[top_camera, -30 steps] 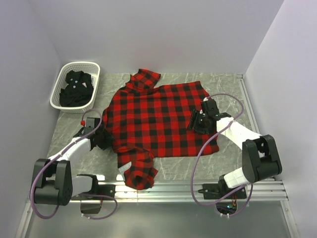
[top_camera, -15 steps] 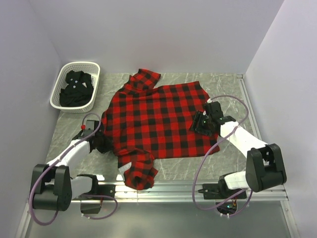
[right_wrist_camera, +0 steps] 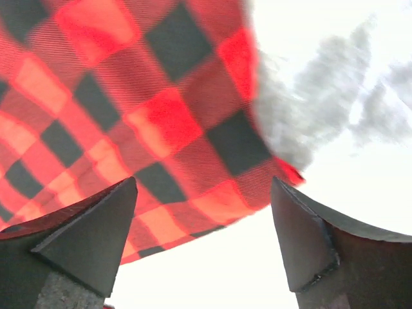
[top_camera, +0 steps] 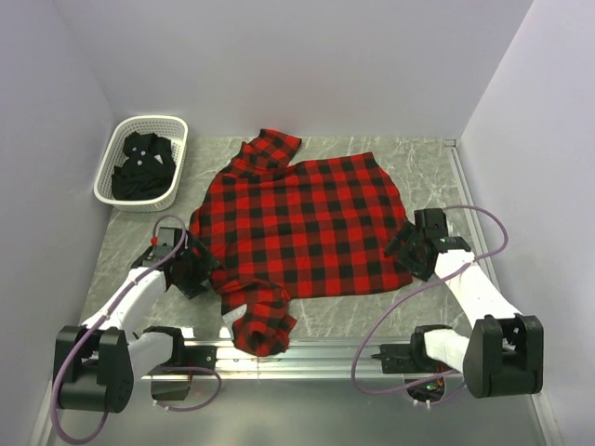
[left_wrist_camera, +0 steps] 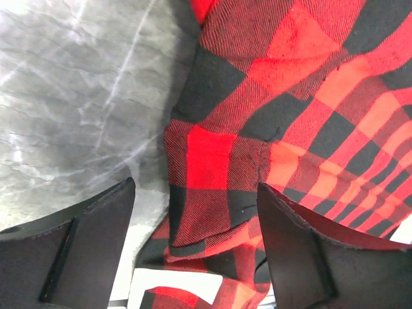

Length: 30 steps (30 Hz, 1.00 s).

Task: Fold and stack the long sleeve shirts
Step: Flatten the shirt out, then fold the shirt

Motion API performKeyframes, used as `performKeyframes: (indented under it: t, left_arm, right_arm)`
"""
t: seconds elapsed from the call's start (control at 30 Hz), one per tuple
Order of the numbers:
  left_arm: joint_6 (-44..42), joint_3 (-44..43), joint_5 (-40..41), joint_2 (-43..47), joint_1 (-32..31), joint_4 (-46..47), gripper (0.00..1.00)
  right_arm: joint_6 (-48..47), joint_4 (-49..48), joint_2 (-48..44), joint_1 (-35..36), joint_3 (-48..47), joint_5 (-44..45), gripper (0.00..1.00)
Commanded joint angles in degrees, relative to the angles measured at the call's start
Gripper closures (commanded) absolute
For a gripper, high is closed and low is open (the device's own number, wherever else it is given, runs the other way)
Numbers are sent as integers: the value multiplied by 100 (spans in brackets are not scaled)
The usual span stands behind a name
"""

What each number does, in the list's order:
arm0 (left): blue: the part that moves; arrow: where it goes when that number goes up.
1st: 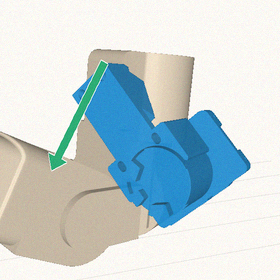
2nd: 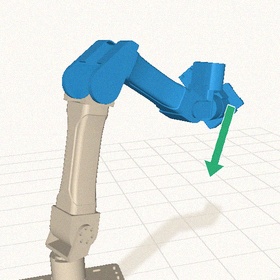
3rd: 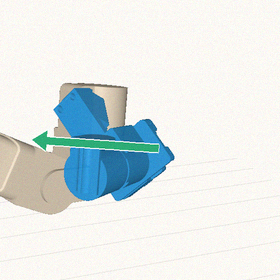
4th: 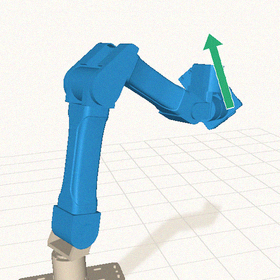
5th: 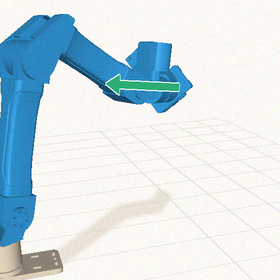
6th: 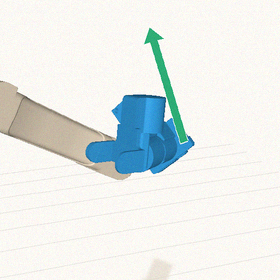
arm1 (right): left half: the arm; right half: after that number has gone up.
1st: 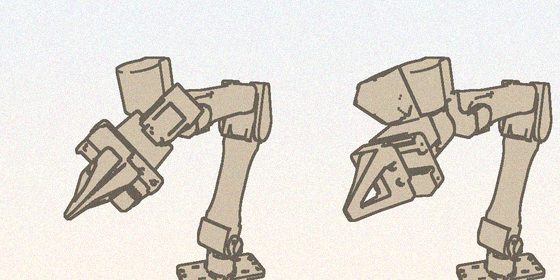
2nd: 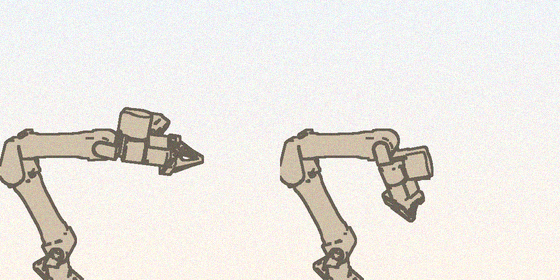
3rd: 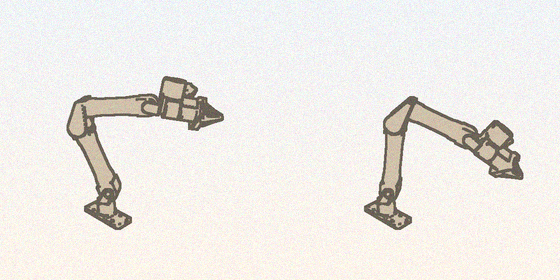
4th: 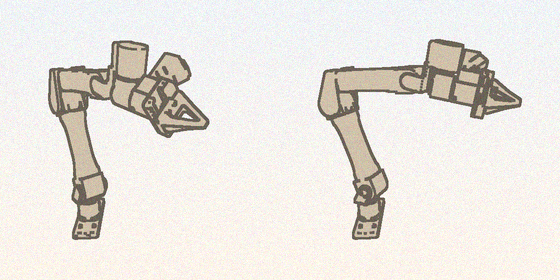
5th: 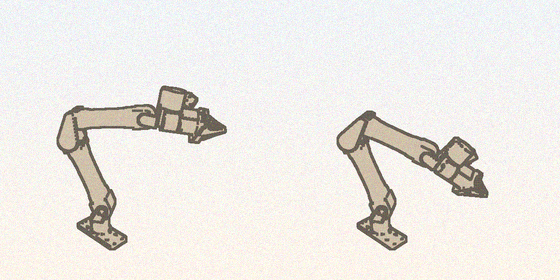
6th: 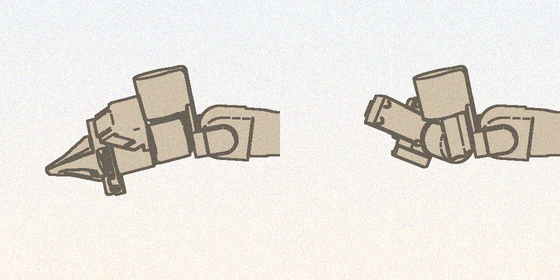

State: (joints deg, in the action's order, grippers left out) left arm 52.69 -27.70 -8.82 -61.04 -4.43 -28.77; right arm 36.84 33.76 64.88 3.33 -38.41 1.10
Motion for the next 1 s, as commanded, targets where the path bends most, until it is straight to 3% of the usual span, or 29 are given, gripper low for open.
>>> performKeyframes:
  t: [0.0, 0.33, 0.97]
  left_arm:
    - [5, 11, -304, 5, -6, 12, 17]
    - [154, 160, -515, 66, -181, 47, 23]
    - [348, 397, -691, -101, -629, 407, 43]
  right_arm:
    - [341, 342, -151, -306, 316, 162, 12]
    - [710, 456, -512, -931, 747, -14, 23]
    - [869, -70, -249, -957, 1099, -93, 38]
